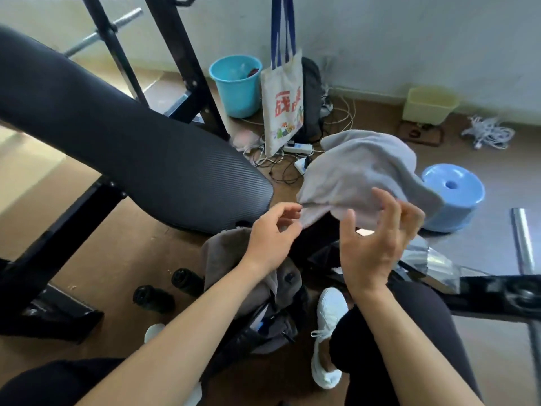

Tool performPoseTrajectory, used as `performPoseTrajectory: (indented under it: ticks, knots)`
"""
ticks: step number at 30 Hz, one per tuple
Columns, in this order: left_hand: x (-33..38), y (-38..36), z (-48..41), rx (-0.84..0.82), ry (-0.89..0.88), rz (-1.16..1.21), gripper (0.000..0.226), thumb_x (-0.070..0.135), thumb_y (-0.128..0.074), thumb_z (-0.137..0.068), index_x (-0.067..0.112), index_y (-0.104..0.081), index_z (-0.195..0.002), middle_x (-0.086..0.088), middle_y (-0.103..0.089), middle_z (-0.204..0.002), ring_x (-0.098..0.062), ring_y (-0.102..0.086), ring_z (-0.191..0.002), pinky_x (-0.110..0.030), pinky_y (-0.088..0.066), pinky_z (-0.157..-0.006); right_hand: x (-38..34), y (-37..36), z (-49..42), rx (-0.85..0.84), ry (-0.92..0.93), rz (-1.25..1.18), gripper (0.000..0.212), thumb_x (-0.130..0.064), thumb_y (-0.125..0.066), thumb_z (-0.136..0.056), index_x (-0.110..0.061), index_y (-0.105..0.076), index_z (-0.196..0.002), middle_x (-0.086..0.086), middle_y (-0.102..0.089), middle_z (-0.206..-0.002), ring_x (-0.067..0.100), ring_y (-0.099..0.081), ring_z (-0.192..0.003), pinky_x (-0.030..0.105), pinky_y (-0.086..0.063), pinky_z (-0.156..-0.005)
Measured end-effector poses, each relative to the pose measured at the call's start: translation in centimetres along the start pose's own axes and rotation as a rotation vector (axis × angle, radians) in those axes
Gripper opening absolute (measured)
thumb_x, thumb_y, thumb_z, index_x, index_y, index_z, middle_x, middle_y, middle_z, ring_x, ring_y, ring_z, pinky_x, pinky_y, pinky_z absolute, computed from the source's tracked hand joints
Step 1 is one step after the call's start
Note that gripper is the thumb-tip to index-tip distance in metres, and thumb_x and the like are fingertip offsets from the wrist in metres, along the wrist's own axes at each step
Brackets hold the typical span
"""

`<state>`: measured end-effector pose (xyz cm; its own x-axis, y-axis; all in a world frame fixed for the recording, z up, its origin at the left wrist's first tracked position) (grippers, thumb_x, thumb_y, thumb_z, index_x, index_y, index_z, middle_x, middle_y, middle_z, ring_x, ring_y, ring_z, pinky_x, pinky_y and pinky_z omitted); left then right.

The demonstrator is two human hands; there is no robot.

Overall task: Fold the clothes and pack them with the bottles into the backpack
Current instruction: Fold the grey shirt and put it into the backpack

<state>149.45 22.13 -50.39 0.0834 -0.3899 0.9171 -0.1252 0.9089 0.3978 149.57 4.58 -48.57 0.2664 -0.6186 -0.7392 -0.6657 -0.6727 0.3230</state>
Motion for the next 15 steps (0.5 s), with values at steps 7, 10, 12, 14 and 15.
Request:
performPoseTrajectory:
  ticks: [7, 10, 12, 14, 15]
  knots:
    - [4.3, -4.1, -4.2, -0.063, -0.251, -0.253, 0.081, 0.033, -0.08, -0.08, 0.034, -0.042, -0.151, 0.0, -0.045, -0.147, -0.02, -0.045, -0.136, -0.043, -0.041, -0.114, 4.2, 0.8, -2.1, -0.035, -0.275, -0.071, 0.048, -0.02, -0.067, -0.085, -0.011, -0.061, -0.132, 0.01, -0.062, -0.122, 0.032, -0.057, -0.11, 0.036, -0.047, -0.097]
    - [5.0, -4.9, -5.1, -0.122, -0.37, -0.391, 0.085, 0.037, -0.08, -0.077, 0.043, -0.039, -0.152, 0.004, -0.044, -0.149, -0.02, -0.045, -0.138, -0.05, -0.047, -0.107, 4.2, 1.4, -2.4, 0.07, -0.216, -0.072, 0.026, -0.011, -0.07, -0.086, -0.011, -0.073, -0.112, 0.008, -0.065, -0.101, 0.025, -0.056, -0.092, 0.026, -0.048, -0.085]
    - [5.4, -5.5, -5.1, -0.143, -0.396, -0.399, 0.087, 0.042, -0.079, -0.08, 0.048, -0.033, -0.153, 0.004, -0.045, -0.15, -0.021, -0.047, -0.138, -0.048, -0.05, -0.104, 3.2, 1.6, -2.7, 0.127, -0.127, -0.052, 0.024, -0.008, -0.07, -0.086, -0.008, -0.075, -0.109, 0.01, -0.067, -0.099, 0.024, -0.054, -0.09, 0.014, -0.04, -0.086]
    - [6.2, -5.9, -5.0, -0.137, -0.402, -0.439, 0.078, 0.047, -0.072, -0.084, 0.048, -0.033, -0.152, 0.002, -0.049, -0.145, -0.025, -0.054, -0.13, -0.043, -0.053, -0.095, 1.8, 1.4, -3.6, 0.103, -0.011, -0.104, 0.025, -0.005, -0.071, -0.086, -0.006, -0.075, -0.111, 0.01, -0.069, -0.101, 0.024, -0.057, -0.091, 0.017, -0.042, -0.087]
    - [6.6, -5.9, -5.2, -0.133, -0.407, -0.463, 0.065, 0.045, -0.068, -0.088, 0.042, -0.043, -0.148, 0.0, -0.055, -0.138, -0.027, -0.059, -0.122, -0.043, -0.053, -0.089, 1.2, 1.2, -4.4, 0.062, 0.037, -0.146, 0.024, -0.005, -0.073, -0.087, -0.005, -0.075, -0.112, 0.009, -0.07, -0.101, 0.023, -0.059, -0.092, 0.019, -0.044, -0.087]
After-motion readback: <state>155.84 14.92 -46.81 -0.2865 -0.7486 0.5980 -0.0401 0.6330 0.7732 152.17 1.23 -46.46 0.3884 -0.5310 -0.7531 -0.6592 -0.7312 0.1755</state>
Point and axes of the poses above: each hand's wrist, its own z-axis away from the middle knuckle, its own y-axis out of the back of the hand, x = y × z, the point moved 2 cm from there along -z, towards the middle knuckle
